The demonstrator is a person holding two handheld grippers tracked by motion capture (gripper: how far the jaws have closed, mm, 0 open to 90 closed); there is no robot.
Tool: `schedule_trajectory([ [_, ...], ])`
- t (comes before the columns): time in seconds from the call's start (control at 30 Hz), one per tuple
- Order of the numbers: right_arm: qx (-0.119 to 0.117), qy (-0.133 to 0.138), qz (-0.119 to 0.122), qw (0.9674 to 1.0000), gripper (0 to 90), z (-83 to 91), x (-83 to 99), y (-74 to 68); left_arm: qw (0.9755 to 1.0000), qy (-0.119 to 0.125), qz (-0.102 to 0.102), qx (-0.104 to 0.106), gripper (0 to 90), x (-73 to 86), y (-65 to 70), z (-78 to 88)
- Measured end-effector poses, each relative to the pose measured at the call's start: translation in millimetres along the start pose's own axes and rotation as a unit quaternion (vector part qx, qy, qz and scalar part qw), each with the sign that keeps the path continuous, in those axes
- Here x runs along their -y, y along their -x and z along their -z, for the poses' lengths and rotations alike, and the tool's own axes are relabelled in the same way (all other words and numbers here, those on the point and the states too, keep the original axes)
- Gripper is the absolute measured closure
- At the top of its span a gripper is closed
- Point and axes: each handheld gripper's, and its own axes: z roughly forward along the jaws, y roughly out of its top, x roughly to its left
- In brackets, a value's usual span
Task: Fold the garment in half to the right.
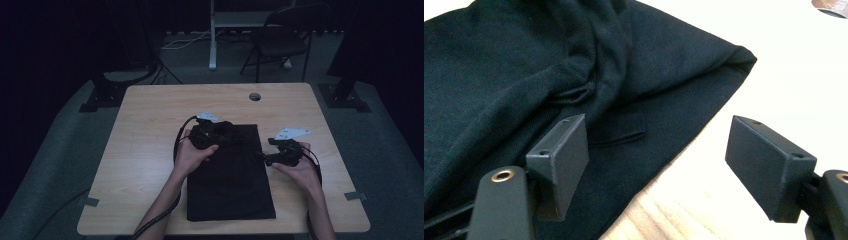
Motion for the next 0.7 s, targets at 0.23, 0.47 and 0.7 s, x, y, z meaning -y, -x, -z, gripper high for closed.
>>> schedule_trajectory([
  [0.23,0.003,0.002,-0.001,1.0,24.7,0.8,0.2,1.2,0.9999,-0.003,-0.009,0.006,84.6,-36.3,0.2,-17.2],
  [0.47,0.006,-0.019,0.006,0.9998,24.7,-5.6,0.7,-1.4,0.9999,-0.014,0.003,-0.002,84.9,-61.1,-5.6,-37.0],
  [0.7,0.01,-0.011,-0.002,0.9999,24.8,-3.2,0.9,1.0,0.9985,-0.038,0.038,-0.01,84.9,-71.6,-17.2,-65.6],
])
